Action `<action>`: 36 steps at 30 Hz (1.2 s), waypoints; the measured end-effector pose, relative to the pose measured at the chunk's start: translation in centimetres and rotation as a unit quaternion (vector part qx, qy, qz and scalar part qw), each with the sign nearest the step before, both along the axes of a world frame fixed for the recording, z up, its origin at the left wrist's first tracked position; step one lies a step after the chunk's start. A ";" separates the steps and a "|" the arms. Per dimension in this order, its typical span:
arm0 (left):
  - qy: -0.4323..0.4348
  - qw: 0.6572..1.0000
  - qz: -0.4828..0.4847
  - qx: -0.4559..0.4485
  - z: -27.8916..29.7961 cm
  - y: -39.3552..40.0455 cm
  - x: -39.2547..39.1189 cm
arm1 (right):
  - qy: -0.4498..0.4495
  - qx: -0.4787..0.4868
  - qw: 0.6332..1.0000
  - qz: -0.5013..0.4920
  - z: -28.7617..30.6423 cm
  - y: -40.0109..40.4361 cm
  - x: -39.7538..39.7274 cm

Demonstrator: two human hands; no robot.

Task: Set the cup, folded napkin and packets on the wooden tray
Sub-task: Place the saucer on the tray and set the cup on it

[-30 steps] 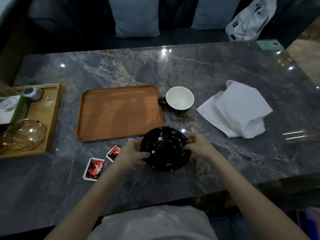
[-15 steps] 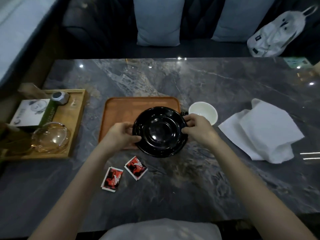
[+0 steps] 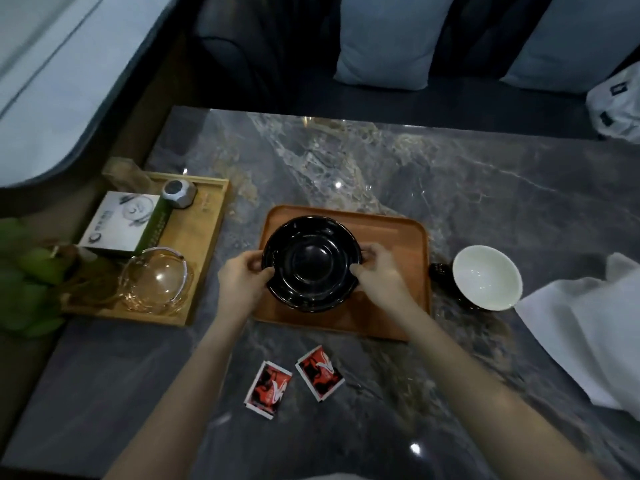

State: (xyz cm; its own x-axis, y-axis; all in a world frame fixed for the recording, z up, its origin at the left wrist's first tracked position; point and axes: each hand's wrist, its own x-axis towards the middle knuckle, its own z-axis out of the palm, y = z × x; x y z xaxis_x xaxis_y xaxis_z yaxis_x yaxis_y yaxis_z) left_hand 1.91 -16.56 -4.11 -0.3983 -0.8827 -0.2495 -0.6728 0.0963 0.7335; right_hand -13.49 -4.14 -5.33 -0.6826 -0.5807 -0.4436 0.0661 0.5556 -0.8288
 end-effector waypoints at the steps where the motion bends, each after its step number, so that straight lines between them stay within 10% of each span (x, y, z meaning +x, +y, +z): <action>1: -0.008 1.000 0.003 0.003 -0.3 -0.3 -0.1 | 0.005 0.008 1.000 0.005 -0.5 -0.6 -0.1; 30: -0.154 0.981 -0.084 -0.080 -2.4 -2.3 -1.3 | 0.043 0.003 0.999 -0.014 -3.5 -2.0 -0.1; 36: -0.227 0.951 -0.131 -0.162 -0.8 -1.4 -2.2 | 0.127 0.102 0.977 0.141 -1.4 -1.2 -1.8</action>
